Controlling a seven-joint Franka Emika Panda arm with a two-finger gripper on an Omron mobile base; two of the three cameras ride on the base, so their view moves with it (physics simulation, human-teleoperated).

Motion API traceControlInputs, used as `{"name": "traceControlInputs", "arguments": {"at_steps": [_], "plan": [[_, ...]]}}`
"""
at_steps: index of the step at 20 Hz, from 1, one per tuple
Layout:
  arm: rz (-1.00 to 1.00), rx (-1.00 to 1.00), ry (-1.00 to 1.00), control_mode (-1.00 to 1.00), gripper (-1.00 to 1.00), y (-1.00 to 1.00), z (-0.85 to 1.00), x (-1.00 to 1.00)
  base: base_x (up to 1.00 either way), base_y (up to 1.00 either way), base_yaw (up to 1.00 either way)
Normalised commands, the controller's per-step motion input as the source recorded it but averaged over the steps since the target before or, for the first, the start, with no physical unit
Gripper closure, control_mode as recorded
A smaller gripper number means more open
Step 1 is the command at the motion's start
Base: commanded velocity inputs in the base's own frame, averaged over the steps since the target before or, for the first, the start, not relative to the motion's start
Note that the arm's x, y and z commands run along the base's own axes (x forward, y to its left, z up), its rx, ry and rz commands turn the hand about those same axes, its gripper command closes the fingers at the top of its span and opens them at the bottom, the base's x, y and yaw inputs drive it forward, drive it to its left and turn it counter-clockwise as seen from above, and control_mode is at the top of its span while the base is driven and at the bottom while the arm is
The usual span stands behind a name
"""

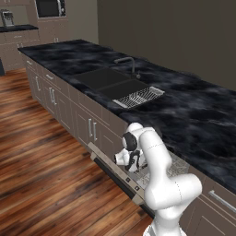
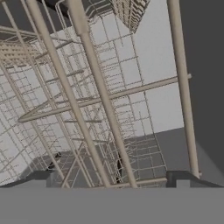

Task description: Open the dishwasher door and pull out the top rack.

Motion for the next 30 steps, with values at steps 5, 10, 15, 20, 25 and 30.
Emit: {"name": "traceControlInputs", "arguments": {"at_steps": [5, 10, 15, 20, 25, 30], "plan": [[0.0, -0.06, 0.0, -1.0, -1.0, 0.0, 0.0, 0.0, 0.0, 0.0, 0.0], [0.0, -0.01, 0.0, -1.0, -1.0, 0.0, 0.1, 0.0, 0.0, 0.0, 0.0], [0.0, 0.02, 0.07, -1.0, -1.0, -0.01, 0.32, 0.0, 0.0, 0.0, 0.0], [0.0, 0.03, 0.1, -1.0, -1.0, -0.1, 0.21, 0.0, 0.0, 0.0, 0.0], [0.0, 0.0, 0.07, -1.0, -1.0, -0.23, 0.0, 0.0, 0.0, 0.0, 0.0], [0.0, 0.0, 0.07, -1.0, -1.0, -0.22, -0.01, 0.0, 0.0, 0.0, 0.0]]}}
